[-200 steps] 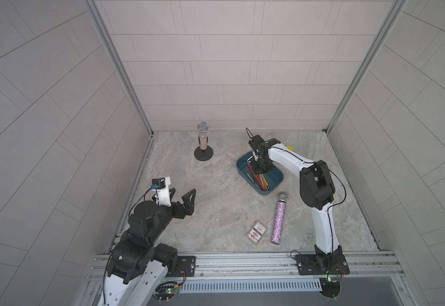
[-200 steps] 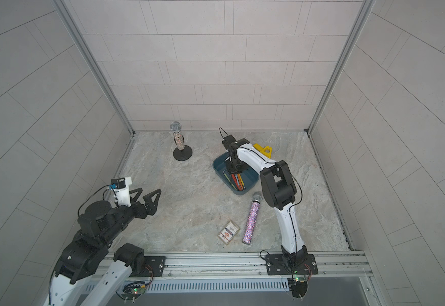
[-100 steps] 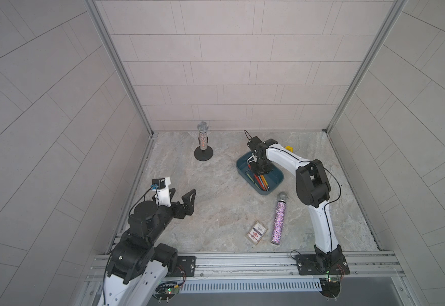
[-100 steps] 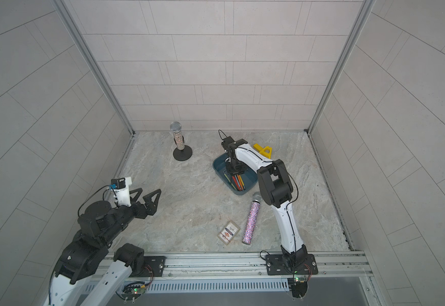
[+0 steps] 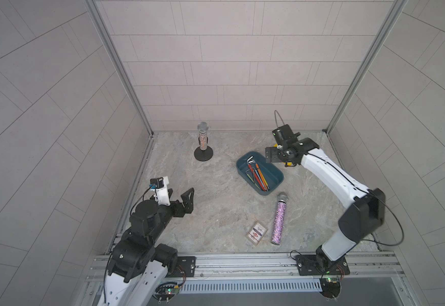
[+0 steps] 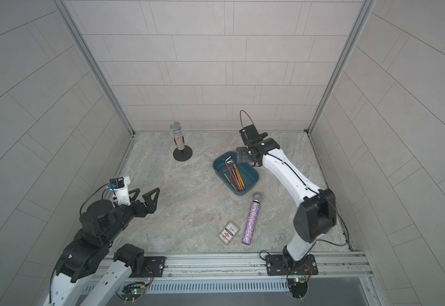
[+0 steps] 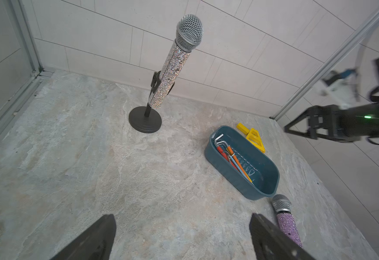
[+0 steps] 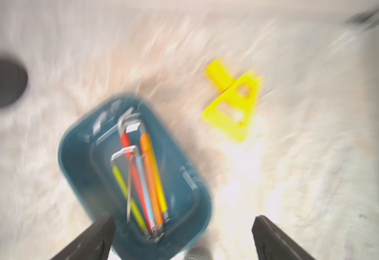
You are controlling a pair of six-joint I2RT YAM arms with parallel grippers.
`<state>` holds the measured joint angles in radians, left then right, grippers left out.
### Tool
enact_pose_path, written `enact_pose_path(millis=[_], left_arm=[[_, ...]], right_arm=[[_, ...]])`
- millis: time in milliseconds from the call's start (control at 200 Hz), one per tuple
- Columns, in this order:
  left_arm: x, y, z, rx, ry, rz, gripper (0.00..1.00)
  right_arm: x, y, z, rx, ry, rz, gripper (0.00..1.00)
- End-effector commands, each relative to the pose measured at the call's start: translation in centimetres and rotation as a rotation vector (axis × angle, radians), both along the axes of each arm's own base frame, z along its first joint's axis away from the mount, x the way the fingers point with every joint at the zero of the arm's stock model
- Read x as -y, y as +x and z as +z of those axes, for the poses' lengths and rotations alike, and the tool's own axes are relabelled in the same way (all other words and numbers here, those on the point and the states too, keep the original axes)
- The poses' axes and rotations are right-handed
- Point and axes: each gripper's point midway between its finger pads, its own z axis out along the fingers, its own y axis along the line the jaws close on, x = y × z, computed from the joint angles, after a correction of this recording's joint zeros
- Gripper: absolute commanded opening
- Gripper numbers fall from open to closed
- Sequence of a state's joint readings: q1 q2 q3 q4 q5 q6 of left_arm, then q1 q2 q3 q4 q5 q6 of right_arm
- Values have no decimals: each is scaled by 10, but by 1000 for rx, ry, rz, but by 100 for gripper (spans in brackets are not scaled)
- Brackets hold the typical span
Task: Put the hex key on the desktop into the storage box
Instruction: Reset both arms
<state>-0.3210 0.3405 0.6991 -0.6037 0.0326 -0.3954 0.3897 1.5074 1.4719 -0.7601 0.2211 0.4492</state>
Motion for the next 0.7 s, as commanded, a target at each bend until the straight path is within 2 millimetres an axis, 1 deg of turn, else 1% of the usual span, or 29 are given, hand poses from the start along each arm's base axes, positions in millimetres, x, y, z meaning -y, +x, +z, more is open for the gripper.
enact_pose_path(millis=[0,65,135,210,255,270,305,375,390,395,415,460,545,625,640,695], left_arm=[[-15,9,-6,-52,-20,122,100],[-15,16,-10,-73,-32,141,100],[-23,21,-14,-92,-36,210,100],[-36,27,-16,-105,-24,298,100],[-39,33,-15,-105,-15,328,100],[-39,35,-15,-103,-12,330,100],[-39,41,-14,-103,-7,341,100],[-33,55,-12,-80,4,323,100],[-32,58,-11,-75,5,324,100],[-32,59,-11,-74,6,328,100],[-34,61,-11,-70,8,343,100],[-38,68,-12,-54,18,373,100],[-35,82,-13,20,42,366,100],[-44,87,-18,32,76,423,100],[-46,89,-19,34,92,431,100],[-47,95,-21,52,141,433,100]], right_arm=[[54,-22,23,216,-59,-220,100],[80,-41,24,278,-57,-305,100],[106,-61,18,310,-101,-403,100],[126,-73,8,342,-144,-446,100],[134,-76,-2,352,-165,-442,100],[136,-75,-3,366,-170,-437,100],[141,-74,-12,392,-181,-426,100],[149,-70,-31,418,-195,-403,100],[150,-68,-32,428,-191,-404,100],[151,-69,-39,418,-193,-401,100],[153,-68,-49,407,-195,-394,100],[157,-65,-65,407,-191,-394,100],[157,-51,-82,447,-178,-368,100],[155,-38,-94,454,-190,-344,100],[153,-35,-99,449,-187,-329,100],[152,-25,-106,443,-213,-296,100]])
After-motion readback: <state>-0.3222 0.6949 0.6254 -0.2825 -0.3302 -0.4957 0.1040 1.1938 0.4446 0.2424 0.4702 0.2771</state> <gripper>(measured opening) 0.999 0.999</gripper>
